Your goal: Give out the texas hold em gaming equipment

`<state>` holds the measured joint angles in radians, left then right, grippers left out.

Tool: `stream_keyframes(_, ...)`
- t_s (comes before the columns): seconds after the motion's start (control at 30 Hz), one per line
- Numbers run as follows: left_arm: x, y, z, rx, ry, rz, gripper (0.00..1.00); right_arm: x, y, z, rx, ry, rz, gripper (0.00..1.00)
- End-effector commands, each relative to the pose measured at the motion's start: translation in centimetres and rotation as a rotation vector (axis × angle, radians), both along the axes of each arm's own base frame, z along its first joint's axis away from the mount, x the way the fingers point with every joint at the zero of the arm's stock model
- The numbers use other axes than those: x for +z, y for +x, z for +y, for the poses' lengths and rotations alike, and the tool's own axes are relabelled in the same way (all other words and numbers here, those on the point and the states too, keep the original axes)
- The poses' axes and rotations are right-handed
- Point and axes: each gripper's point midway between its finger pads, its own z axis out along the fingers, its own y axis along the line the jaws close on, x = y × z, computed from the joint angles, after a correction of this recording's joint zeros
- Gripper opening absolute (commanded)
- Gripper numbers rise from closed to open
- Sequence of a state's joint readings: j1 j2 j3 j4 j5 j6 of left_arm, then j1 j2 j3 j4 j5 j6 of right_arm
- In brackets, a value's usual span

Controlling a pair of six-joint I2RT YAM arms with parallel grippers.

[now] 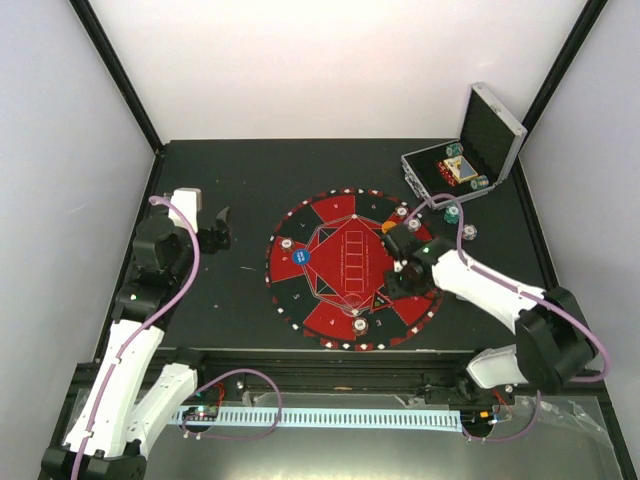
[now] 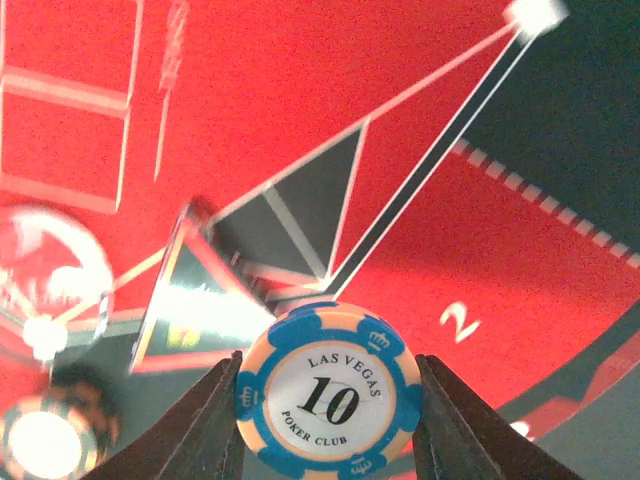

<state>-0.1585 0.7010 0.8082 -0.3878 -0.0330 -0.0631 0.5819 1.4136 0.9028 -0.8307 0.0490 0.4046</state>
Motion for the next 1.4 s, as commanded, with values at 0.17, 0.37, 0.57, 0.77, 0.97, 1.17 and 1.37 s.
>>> stream_keyframes(0.17,0.8,-0.3,-0.4,-0.019,-0.023,-0.025,0.99,-0.5,-6.9,3.1,0.022,0.035,0.032,0.36)
stream_keyframes(0.37,0.8,-0.3,-0.4,-0.018,-0.023,-0.025,0.99,-2.7,-8.4,4.0,0.047,0.022,0.065,0.36)
stream_keyframes(0.57,0.8,-0.3,-0.4,-0.016,-0.023,-0.027,0.99,-3.5,-8.1,5.2,0.068,0.032,0.063,0.36)
stream_keyframes(0.77,0.8,-0.3,-0.4,-0.017,-0.023,-0.028,0.99,-4.4,-8.1,5.5,0.076,0.011,0.073,0.37)
stream_keyframes(0.97,0.8,-0.3,-0.4,-0.016,-0.023,-0.027,0.99,-4.4,-8.0,5.6,0.079,0.018,0.069,0.41)
stream_keyframes(1.17,0.9,-0.4,-0.3,-0.015,-0.023,-0.031,0.99,-4.2,-7.9,4.7,0.073,-0.024,0.056,0.49)
stream_keyframes(1.37,0.9,-0.4,-0.4,-0.016,-0.024,-0.031,0.99,-3.4,-7.8,4.4,0.091,-0.035,0.042,0.53)
